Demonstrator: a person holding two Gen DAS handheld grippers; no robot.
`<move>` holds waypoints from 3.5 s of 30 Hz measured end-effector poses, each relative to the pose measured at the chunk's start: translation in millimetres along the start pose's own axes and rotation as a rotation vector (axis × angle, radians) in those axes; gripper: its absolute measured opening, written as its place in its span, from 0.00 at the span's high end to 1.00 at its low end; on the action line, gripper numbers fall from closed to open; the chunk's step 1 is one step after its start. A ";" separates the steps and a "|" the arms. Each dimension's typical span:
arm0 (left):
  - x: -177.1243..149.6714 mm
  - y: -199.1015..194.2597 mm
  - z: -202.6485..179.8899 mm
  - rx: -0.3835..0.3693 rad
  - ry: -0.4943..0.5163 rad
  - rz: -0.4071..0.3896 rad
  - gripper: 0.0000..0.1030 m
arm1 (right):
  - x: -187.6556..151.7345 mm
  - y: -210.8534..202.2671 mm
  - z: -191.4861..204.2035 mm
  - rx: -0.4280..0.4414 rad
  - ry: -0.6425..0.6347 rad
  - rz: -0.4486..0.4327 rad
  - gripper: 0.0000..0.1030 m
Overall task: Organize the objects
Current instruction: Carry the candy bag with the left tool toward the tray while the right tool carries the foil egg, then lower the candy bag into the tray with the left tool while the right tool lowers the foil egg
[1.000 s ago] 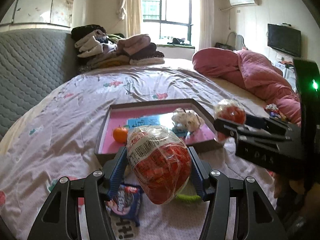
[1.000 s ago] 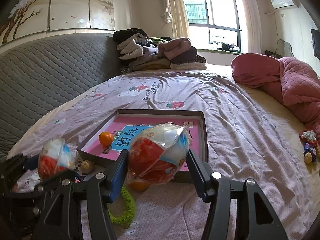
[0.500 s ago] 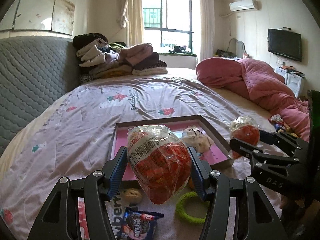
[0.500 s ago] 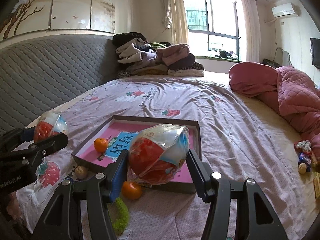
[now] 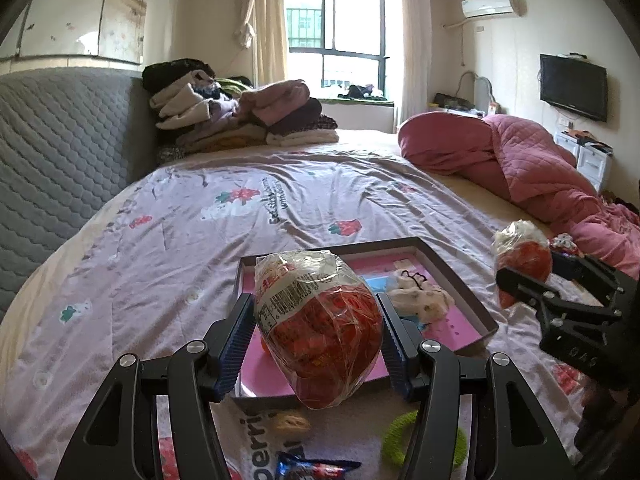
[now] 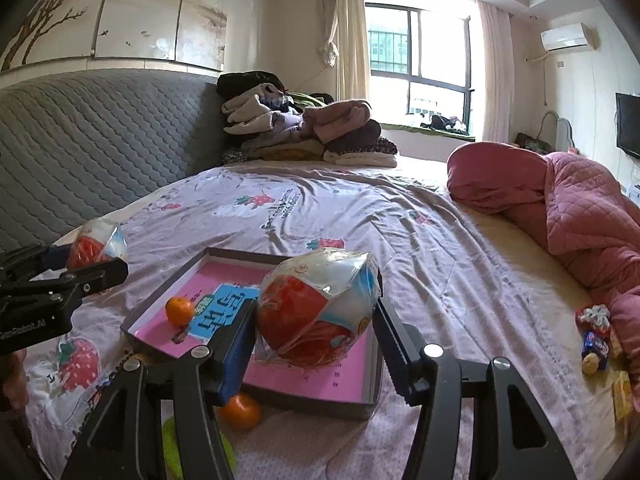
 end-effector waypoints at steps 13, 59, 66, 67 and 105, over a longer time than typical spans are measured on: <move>17.5 33.0 8.7 -0.016 0.014 -0.001 0.41 | 14.5 28.2 -7.4 -0.016 -0.012 0.011 0.44; -32.9 123.9 -26.7 -0.088 0.073 0.163 0.41 | -18.2 83.5 -7.6 -0.023 -0.060 0.152 0.44; -44.2 130.4 -34.0 -0.106 0.093 0.202 0.41 | -31.4 91.3 -8.1 -0.013 -0.064 0.207 0.44; -45.4 131.2 -34.8 -0.108 0.095 0.207 0.41 | -33.2 92.2 -7.7 -0.010 -0.064 0.213 0.44; -78.8 153.4 -42.1 -0.168 0.094 0.367 0.41 | -78.2 111.7 -2.4 0.012 -0.117 0.389 0.44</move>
Point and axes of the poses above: each gripper's, at about its wrist camera, not at the fingertips, and y roughly the way its jaws point, z to its left, x to its top, the point moved 7 cm from there along y, roughly the way its jaws point, and after that the axes turned 5 degrees about -z, right-handed, at the moved point
